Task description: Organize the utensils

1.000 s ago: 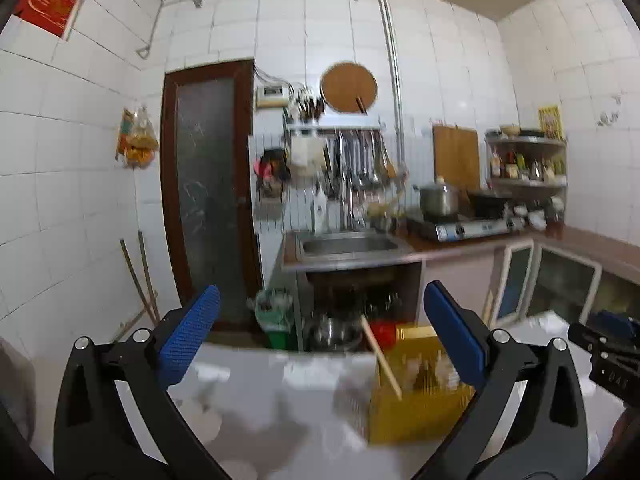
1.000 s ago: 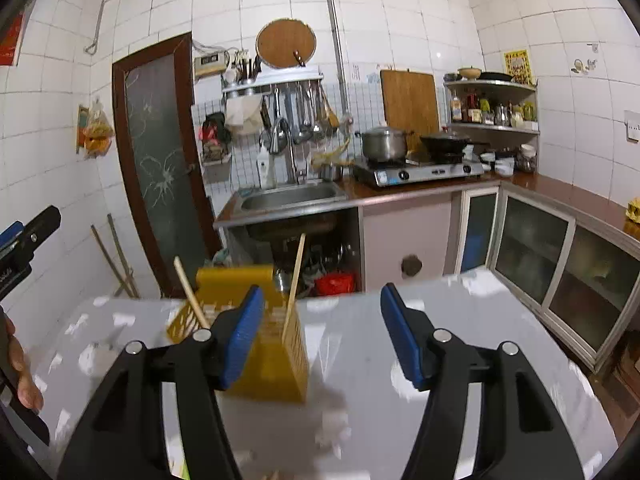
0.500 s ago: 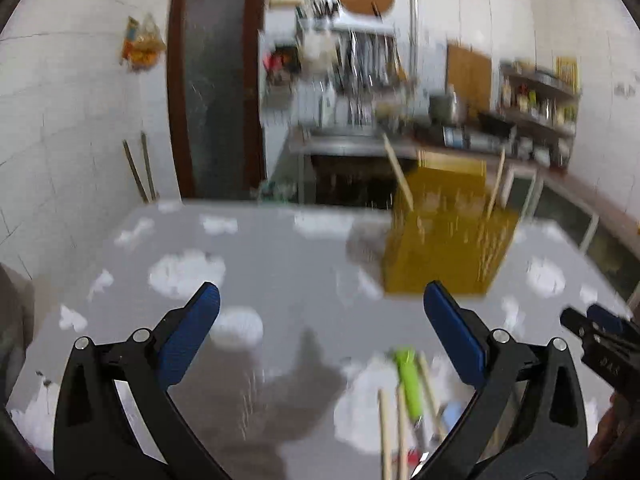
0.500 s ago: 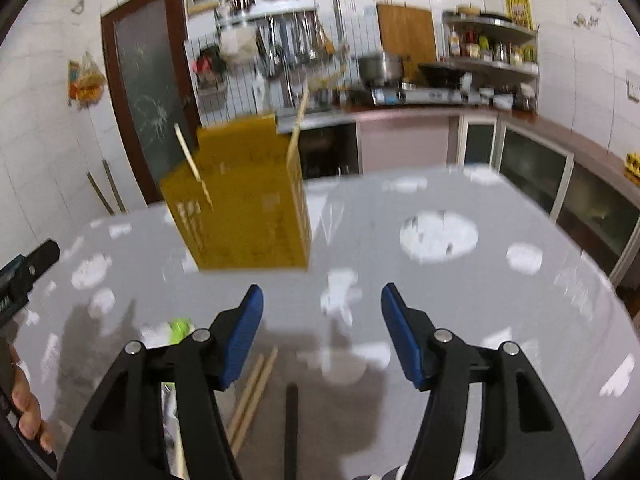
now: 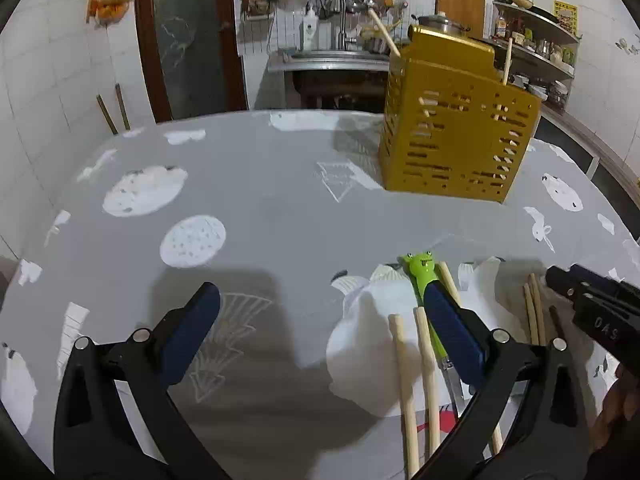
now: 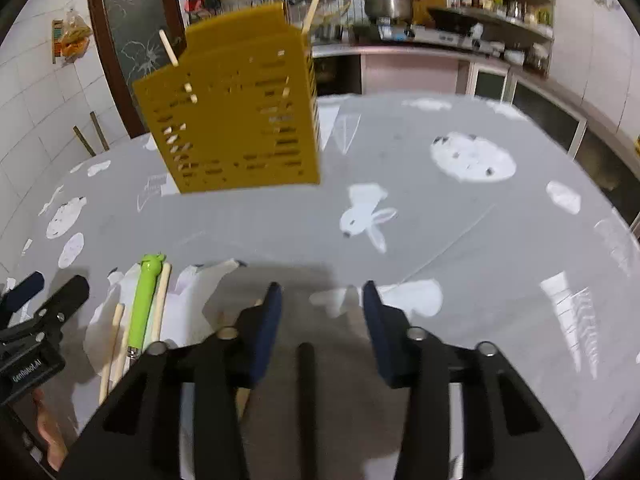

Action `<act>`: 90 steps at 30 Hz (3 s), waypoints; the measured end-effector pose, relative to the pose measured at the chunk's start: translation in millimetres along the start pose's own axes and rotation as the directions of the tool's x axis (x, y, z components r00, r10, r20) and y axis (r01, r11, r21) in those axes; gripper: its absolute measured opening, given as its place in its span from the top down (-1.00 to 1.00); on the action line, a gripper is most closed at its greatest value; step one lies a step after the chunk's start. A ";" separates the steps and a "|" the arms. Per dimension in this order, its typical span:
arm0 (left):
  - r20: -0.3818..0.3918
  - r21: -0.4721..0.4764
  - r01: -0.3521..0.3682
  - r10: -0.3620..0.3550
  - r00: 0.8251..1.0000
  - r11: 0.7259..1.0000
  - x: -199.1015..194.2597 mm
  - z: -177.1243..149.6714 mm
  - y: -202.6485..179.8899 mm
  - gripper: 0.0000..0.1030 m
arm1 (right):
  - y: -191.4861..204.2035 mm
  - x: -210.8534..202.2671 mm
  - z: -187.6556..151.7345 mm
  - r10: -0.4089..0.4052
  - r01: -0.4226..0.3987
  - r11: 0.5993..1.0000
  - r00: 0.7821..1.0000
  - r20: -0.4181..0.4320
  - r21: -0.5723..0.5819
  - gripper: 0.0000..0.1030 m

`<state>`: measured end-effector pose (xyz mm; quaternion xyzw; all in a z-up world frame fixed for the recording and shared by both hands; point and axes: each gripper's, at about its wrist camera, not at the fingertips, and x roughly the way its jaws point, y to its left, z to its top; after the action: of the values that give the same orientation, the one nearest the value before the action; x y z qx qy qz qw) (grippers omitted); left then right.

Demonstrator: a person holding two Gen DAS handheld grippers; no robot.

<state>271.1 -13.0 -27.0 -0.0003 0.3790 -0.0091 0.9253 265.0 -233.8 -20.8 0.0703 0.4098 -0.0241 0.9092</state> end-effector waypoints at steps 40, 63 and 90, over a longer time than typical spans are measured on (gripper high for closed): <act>-0.126 -0.005 0.042 -0.042 0.991 0.999 18.2 -14.8 -6.5 -0.55 | 30.4 13.3 -4.9 -0.029 0.021 0.996 0.995 -0.096 -0.089 0.89; -0.167 0.036 0.051 -0.044 0.985 0.998 22.4 -16.7 -25.3 0.03 | -6.1 12.3 -4.4 0.006 -0.008 1.000 0.995 -0.099 -0.027 0.88; 0.040 -0.004 0.132 -0.132 0.990 0.991 -47.8 10.0 -19.5 0.90 | -19.7 -66.1 20.0 0.083 -0.084 0.996 0.983 0.164 -0.002 0.89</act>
<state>243.7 -31.8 13.8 -0.0285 0.3598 -0.0692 0.9300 234.0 -257.1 39.6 0.0875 0.3304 0.0074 0.9397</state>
